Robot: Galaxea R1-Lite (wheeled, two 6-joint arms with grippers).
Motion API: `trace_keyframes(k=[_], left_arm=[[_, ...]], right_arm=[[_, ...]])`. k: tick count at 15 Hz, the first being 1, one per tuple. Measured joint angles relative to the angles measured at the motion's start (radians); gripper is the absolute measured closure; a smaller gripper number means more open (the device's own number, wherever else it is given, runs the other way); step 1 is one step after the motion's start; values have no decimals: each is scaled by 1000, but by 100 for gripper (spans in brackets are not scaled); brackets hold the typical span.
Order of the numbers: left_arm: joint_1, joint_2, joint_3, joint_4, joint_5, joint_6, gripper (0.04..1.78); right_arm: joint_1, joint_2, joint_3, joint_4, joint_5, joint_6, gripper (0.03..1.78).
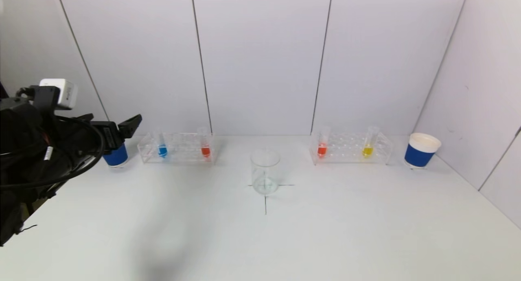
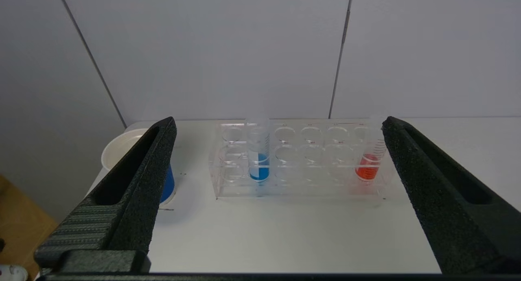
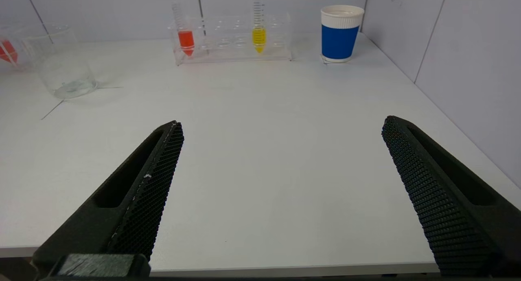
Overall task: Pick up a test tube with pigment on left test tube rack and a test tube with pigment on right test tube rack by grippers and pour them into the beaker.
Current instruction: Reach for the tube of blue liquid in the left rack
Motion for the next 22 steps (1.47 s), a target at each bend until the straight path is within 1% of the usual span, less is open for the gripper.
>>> trace_keyframes(k=[2, 4, 6, 8, 10, 13, 22], left_arm=[[6, 142, -41, -95, -3, -1, 6], [21, 281, -99, -161, -16, 1, 6], [49, 386, -164, -198, -62, 1, 6], [80, 455, -219, -202, -111, -2, 6], [98, 502, -255, -202, -123, -2, 6], [111, 557, -296, -200, -175, -3, 6], [110, 658, -399, -180, -180, -3, 6]], right_arm=[[0, 0, 0, 0, 0, 0, 4], [0, 0, 0, 0, 0, 0, 4], [0, 0, 0, 0, 0, 0, 4], [0, 0, 0, 0, 0, 0, 4], [0, 0, 0, 0, 0, 0, 4], [0, 0, 0, 0, 0, 0, 4], [0, 0, 0, 0, 0, 0, 4]])
